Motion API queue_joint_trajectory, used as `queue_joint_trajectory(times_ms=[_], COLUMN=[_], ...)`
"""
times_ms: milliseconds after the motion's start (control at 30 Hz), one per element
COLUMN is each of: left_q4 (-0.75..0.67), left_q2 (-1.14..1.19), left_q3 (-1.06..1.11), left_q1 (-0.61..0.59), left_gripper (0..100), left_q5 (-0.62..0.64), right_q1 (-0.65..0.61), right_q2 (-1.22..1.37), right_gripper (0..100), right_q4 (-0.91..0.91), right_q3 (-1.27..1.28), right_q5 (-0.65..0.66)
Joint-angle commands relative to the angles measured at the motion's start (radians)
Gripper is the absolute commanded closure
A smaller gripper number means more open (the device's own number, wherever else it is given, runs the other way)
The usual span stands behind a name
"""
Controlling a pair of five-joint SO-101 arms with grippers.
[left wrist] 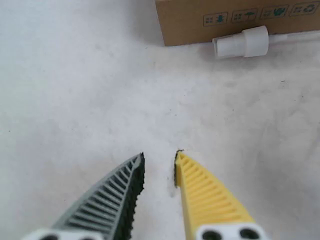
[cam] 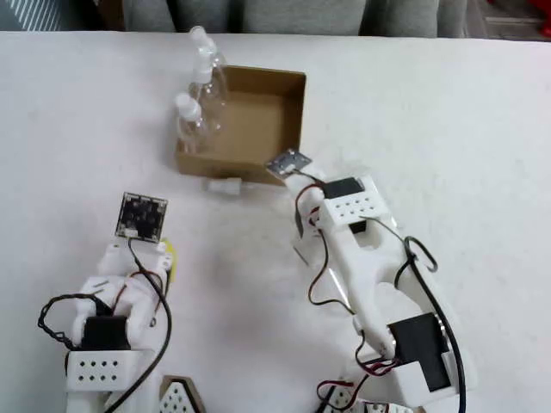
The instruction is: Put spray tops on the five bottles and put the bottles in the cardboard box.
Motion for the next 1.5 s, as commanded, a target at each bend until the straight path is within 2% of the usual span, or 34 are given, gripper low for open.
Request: queue_joint_trajectory(times_ms=[0, 300, 833, 933, 1100, 1167, 1333, 1467], left_q4=[-0.032, -0.032, -0.028, -0.028, -0.028, -0.028, -0.029, 0.012], left_q2=[-0.012, -0.012, -0.012, -0.012, -0.012, -0.012, -0.012, -0.008], left_q3=[-0.003, -0.003, -0.003, -0.003, -0.003, -0.003, -0.012, -0.097], left_q1=[0.002, 0.002, 0.002, 0.002, 0.002, 0.002, 0.007, 0.007], left_gripper=[88, 88, 88, 88, 88, 88, 88, 88], left_q5=[-0.006, -0.006, -0.006, -0.006, -0.006, -0.006, -0.005, 0.005], right_q1=[-0.031, -0.044, -0.018, -0.001, 0.044, 0.064, 0.114, 0.130], right_q2=[-0.027, -0.081, -0.028, -0.013, 0.022, 0.035, 0.038, 0.041], right_gripper=[69.7, 69.6, 70.0, 77.5, 99.0, 96.7, 98.1, 98.1], right_q4=[0.028, -0.008, -0.085, -0.085, -0.082, -0.070, -0.062, -0.081], right_q3=[0.000, 0.049, 0.055, 0.040, 0.005, -0.012, -0.028, -0.025], right_q5=[0.012, 0.012, 0.034, 0.040, 0.008, -0.018, -0.069, -0.089])
